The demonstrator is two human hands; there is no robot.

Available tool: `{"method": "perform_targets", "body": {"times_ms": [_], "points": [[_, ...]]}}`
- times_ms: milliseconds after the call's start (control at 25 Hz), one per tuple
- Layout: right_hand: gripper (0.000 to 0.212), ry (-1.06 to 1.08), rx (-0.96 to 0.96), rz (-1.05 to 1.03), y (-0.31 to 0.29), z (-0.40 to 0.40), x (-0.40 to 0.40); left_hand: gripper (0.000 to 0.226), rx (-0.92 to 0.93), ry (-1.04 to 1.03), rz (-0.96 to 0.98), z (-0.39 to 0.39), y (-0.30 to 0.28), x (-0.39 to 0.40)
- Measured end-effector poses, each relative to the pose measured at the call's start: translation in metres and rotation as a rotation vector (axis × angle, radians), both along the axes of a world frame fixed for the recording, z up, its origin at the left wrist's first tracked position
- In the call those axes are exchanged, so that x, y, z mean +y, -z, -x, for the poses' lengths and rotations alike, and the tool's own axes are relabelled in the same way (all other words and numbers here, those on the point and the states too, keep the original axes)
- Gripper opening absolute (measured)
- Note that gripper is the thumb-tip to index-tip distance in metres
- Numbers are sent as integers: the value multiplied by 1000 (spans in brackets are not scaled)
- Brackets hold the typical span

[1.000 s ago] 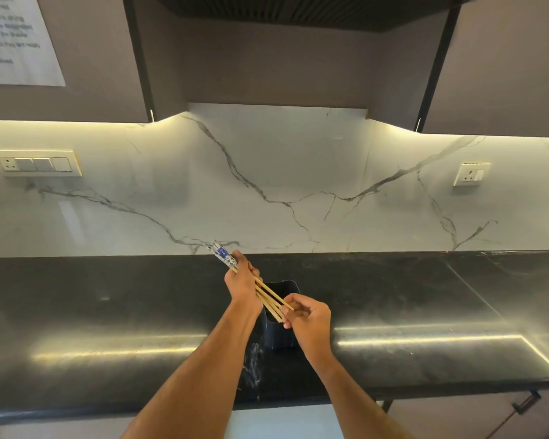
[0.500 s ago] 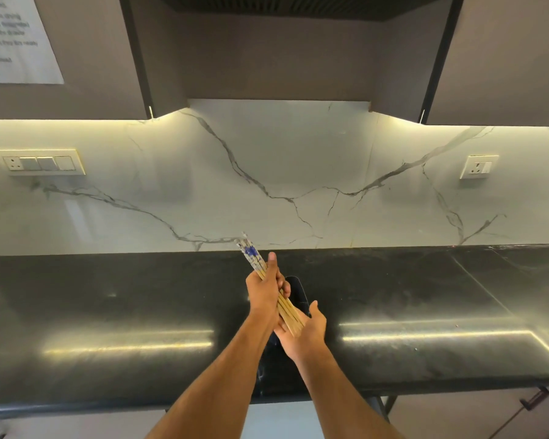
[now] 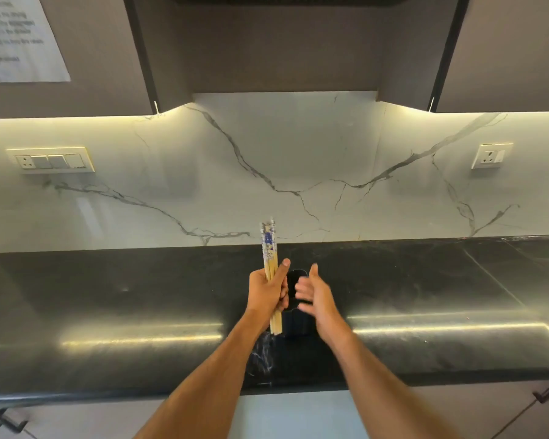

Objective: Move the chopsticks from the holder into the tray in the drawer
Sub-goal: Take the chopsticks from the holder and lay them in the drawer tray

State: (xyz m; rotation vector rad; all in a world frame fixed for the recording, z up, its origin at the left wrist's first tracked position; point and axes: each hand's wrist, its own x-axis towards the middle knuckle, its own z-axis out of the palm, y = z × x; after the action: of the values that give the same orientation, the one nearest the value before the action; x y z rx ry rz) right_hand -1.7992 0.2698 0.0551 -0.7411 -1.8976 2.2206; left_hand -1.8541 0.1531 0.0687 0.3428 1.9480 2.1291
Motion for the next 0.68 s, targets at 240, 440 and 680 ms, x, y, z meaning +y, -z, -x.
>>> {"method": "perform_targets", "body": {"times_ms": [240,440,680], "points": [[99,-311,245,-544,-107,33,35,46,97,241,387,-14,31,-27],[103,-523,32,-597,-71,33,-5,47,122,296,526,-18,30,-25],[41,-697,-68,-1166,-74,8,-7,39,237,252,833,-8,31,-48]]}}
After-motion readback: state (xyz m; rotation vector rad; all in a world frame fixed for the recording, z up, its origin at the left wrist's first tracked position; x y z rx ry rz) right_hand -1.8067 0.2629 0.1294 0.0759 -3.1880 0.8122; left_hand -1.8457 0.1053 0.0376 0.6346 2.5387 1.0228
